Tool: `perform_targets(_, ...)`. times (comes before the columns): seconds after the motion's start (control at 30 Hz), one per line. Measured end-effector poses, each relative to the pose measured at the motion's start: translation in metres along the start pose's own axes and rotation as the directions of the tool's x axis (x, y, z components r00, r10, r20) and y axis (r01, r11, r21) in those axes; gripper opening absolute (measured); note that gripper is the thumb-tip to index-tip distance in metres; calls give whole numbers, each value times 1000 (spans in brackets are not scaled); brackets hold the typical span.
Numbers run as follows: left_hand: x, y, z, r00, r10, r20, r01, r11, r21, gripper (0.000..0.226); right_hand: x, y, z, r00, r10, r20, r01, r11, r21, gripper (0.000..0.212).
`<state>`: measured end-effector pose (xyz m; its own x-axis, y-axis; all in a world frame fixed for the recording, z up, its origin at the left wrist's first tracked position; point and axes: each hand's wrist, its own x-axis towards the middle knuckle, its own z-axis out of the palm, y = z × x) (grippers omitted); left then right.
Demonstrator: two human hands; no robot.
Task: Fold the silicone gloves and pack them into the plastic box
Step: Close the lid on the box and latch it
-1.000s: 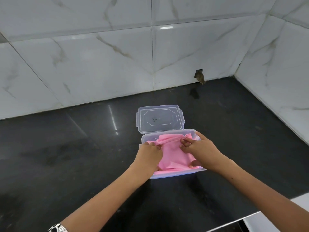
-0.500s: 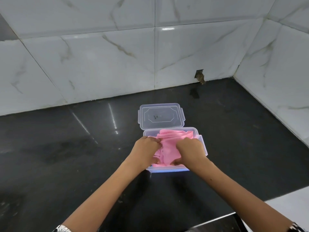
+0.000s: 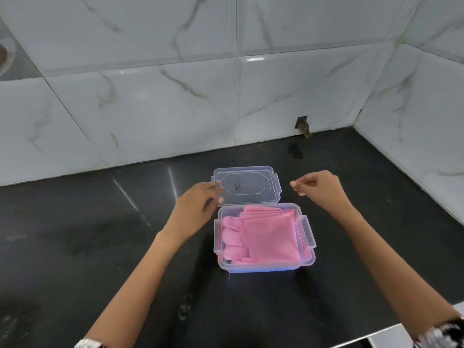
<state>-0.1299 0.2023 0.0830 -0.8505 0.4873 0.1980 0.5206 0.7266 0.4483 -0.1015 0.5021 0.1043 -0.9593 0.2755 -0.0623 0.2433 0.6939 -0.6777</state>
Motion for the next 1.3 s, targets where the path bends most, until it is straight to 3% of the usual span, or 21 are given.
perform_targets(0.1, 18, -20, 24, 972, -233, -3, 224, 938, -263, 35, 36, 21, 17, 991, 120, 58, -123, 991, 49, 27)
perform_targets(0.23, 33, -40, 63, 859, -486, 161, 511, 791, -336, 42, 58, 41, 46, 956, 235, 174, -257, 959, 120, 35)
perform_targets(0.33, 40, -40, 76, 820, -553, 150, 542, 664, -516, 26, 67, 42, 59, 952, 230, 203, -265, 949, 170, 41)
perform_targets(0.43, 46, -35, 76, 775, -611, 163, 549, 522, -654, 44, 72, 36, 65, 942, 206, 266, -266, 940, 215, 44)
perform_targets(0.6, 47, -22, 63, 779, -618, 109, 472, 462, -751, 37, 70, 28, 59, 969, 132, 211, -179, 959, 218, 39)
perform_targets(0.77, 39, -1, 28, 739, -673, 11, 408, 435, -802, 46, 42, 15, 34, 1000, 6, -30, 4, 952, 306, 42)
perform_targets(0.97, 4, 40, -14, 762, -597, -251, 146, 536, -832, 39, -14, -7, -4, 956, -88, -281, 216, 858, 466, 28)
perform_targets(1.13, -23, 60, -30, 810, -500, -308, 68, 601, -796, 38, -50, -15, -31, 984, -81, -157, 154, 830, 537, 12)
perform_targets(1.2, -35, 64, -27, 845, -465, -265, 117, 644, -756, 43, -59, -9, -32, 992, -40, -117, 93, 867, 490, 16)
perform_targets(1.3, -48, 63, -13, 869, -476, -137, 224, 625, -748, 50, -68, 5, -24, 997, 48, -64, -18, 915, 403, 16)
